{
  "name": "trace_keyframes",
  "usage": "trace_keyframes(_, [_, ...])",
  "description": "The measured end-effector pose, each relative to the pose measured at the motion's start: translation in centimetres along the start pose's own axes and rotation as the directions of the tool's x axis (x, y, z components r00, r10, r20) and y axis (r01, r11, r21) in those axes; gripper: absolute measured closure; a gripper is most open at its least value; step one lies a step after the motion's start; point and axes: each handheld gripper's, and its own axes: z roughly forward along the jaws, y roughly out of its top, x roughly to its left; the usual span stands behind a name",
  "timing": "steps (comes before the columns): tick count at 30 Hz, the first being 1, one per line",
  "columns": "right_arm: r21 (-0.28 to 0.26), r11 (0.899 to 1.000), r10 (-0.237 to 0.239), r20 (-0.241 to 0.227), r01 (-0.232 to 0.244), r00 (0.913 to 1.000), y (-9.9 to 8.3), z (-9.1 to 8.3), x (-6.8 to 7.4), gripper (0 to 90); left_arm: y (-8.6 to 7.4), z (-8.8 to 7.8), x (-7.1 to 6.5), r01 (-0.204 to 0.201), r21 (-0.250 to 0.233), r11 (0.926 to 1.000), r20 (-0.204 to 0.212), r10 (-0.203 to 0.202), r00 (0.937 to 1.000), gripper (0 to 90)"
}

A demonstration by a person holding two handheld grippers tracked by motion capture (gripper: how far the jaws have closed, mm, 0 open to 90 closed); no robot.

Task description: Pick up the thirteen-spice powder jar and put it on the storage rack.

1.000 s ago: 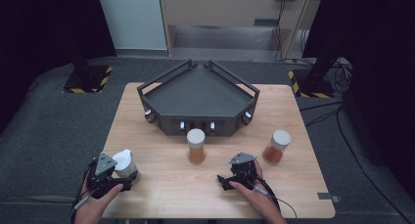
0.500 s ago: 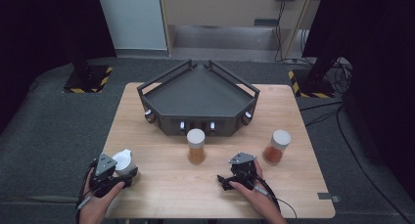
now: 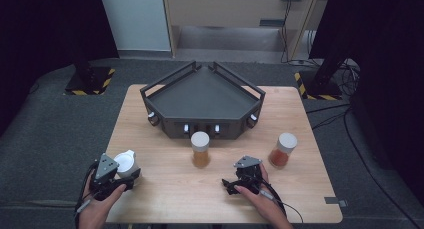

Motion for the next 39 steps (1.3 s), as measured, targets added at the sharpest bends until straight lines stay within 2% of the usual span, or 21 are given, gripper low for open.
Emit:
trace_keyframes(3, [0.0,1.0,0.0,0.0,0.0,1.0,0.0,0.0,0.0,0.8,0.9,-0.6,0.2,-0.03,-0.006,0.9995,0.019,0.03,0.9994,29.2])
trace_keyframes(7, [0.0,1.0,0.001,0.0,-0.001,1.0,0.0,0.0,0.0,0.8,1.5,-0.7,0.3,-0.05,-0.005,0.9988,0.033,0.05,0.9982,29.2])
trace_keyframes(16, [0.0,1.0,0.002,0.0,-0.002,1.0,0.0,0.0,0.0,0.9,2.3,-0.6,0.8,-0.057,-0.001,0.9984,0.067,0.057,0.9961,29.2])
trace_keyframes(23, [0.0,1.0,0.001,0.0,-0.001,1.0,0.0,0.0,0.0,0.9,3.1,-0.3,1.2,-0.078,-0.013,0.9969,0.095,0.079,0.9923,29.2])
trace_keyframes(25, [0.0,1.0,0.002,0.0,-0.002,1.0,0.0,0.0,0.0,0.8,3.7,0.0,1.3,-0.096,-0.012,0.9954,0.109,0.096,0.9893,29.2])
trace_keyframes(32, [0.0,1.0,0.001,0.0,-0.001,1.0,0.0,0.0,0.0,0.8,4.7,0.6,1.4,-0.122,-0.002,0.9925,0.133,0.121,0.9836,29.2])
trace_keyframes(39, [0.0,1.0,0.001,0.0,-0.001,1.0,0.0,0.0,0.0,0.9,6.1,0.9,1.9,-0.151,-0.015,0.9884,0.171,0.151,0.9735,29.2])
